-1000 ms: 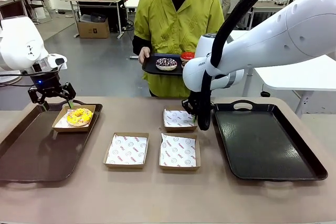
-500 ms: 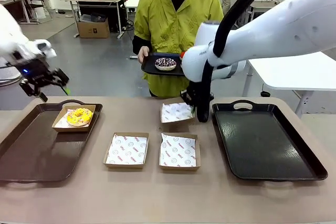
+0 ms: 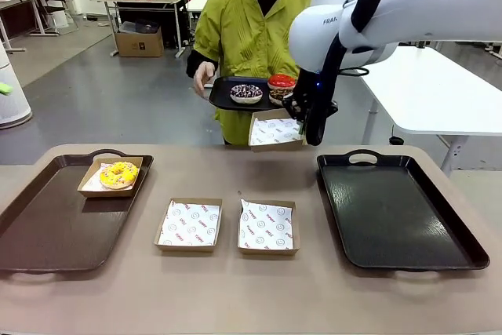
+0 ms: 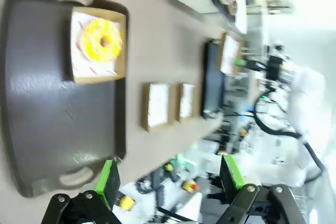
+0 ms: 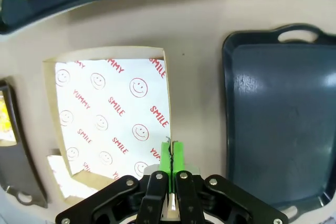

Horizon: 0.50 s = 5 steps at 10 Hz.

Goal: Individually package the donuts and arrange them on the tray.
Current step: Place the picked Paper togo box on the Handle tray while simultaneously picking up another Paper togo box from the table with the other hand.

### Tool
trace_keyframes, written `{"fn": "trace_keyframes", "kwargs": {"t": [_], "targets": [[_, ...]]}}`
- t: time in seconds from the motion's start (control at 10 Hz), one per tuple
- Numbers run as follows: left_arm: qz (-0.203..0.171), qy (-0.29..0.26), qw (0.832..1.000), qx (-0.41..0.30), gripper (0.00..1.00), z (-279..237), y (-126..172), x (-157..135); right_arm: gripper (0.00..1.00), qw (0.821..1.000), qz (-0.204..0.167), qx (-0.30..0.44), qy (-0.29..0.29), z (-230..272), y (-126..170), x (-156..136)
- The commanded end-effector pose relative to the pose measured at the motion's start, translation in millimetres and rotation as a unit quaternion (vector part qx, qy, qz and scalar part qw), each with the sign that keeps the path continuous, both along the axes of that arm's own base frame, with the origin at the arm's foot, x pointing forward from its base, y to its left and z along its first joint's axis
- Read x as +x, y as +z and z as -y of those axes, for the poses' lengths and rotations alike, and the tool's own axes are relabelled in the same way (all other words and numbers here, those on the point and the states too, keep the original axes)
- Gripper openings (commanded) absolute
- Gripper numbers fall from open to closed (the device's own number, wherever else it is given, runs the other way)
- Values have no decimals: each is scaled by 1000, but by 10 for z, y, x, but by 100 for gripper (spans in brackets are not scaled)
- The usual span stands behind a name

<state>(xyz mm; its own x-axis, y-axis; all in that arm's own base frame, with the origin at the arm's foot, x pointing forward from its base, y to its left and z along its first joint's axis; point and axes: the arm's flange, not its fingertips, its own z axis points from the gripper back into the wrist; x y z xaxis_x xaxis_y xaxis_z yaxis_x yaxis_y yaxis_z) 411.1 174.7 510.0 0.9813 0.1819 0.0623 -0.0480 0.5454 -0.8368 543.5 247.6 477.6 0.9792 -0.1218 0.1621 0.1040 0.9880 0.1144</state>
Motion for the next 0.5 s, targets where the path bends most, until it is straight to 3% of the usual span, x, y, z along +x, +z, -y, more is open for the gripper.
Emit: {"fn": "trace_keyframes", "kwargs": {"t": [0.0,0.4], "targets": [[-11,19,996,-82,100,-277,-265,-39,0,999,-21,17,-24,-61,25,129],[-52,40,988,-143,100,-653,-786,-130,0,998,-30,26,-38,-46,61,198]]}}
